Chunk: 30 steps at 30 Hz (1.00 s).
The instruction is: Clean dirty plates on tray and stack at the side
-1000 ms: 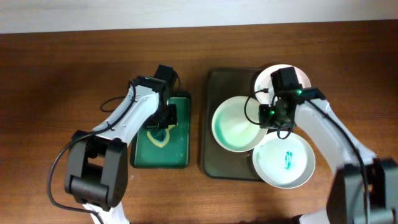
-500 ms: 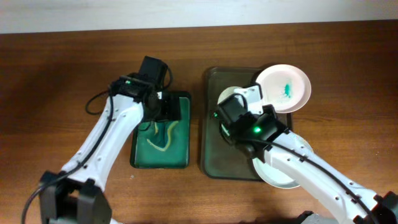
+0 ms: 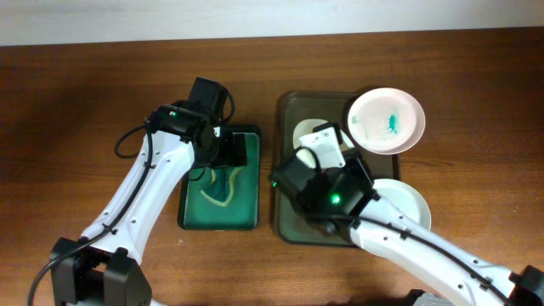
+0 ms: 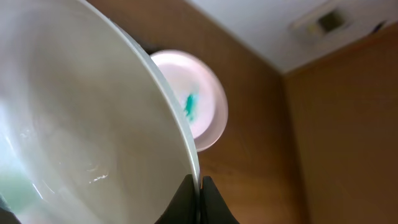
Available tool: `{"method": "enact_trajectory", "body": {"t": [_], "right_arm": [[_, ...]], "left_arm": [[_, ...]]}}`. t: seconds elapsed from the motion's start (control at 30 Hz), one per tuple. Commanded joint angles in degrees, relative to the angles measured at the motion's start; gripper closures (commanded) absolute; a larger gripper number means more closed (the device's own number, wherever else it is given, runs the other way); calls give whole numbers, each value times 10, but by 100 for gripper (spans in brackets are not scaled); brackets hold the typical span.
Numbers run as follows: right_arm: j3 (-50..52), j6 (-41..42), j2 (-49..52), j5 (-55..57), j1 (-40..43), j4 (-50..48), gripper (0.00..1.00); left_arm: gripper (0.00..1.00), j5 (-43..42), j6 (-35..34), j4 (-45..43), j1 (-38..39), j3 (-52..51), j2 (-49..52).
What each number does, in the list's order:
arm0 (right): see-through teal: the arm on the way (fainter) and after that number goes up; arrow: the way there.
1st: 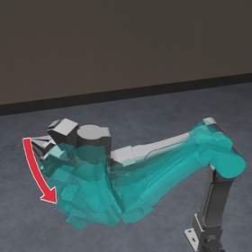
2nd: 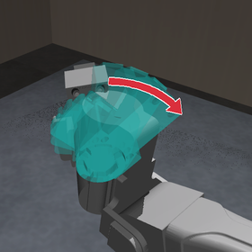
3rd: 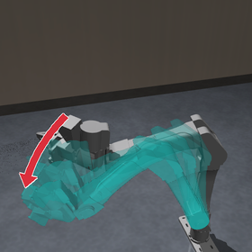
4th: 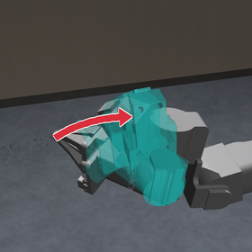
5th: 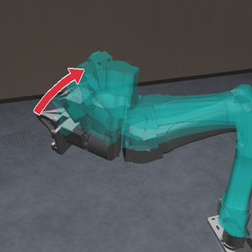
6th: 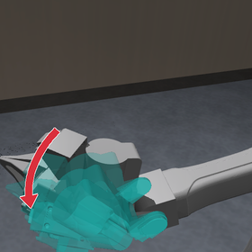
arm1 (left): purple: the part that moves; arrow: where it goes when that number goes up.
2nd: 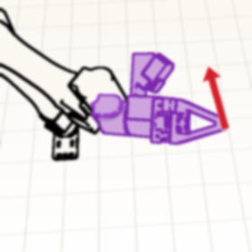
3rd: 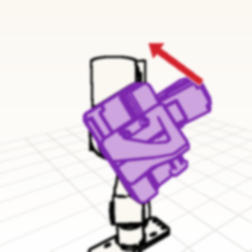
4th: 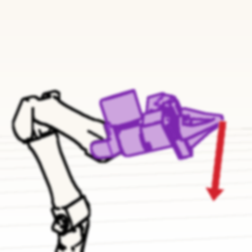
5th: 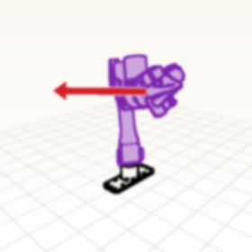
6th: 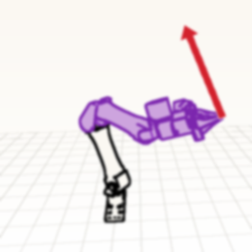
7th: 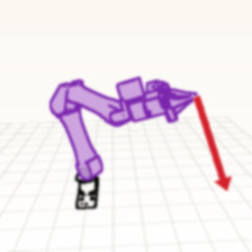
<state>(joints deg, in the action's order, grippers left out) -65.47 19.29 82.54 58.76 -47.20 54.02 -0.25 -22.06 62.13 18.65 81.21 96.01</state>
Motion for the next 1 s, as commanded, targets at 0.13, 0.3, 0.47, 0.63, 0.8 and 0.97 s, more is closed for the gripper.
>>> {"method": "enact_trajectory", "body": {"t": [0.13,0.3,0.47,0.63,0.8,0.97], "right_arm": [[-17,9,-21,144,-72,15,96],[-17,10,-21,144,-72,15,96],[-17,10,-21,144,-72,15,96],[-17,10,-21,143,-72,15,96],[-17,10,-21,141,-72,10,96],[-17,9,-21,139,-72,11,96]], "left_arm": [[1,-4,3,1,-2,4,-8],[1,-4,3,1,-2,4,-8],[1,-4,3,1,-2,4,-8],[1,-4,3,1,-2,4,-8],[1,-4,3,1,-2,4,-8],[1,-4,3,1,-2,4,-8]]}}
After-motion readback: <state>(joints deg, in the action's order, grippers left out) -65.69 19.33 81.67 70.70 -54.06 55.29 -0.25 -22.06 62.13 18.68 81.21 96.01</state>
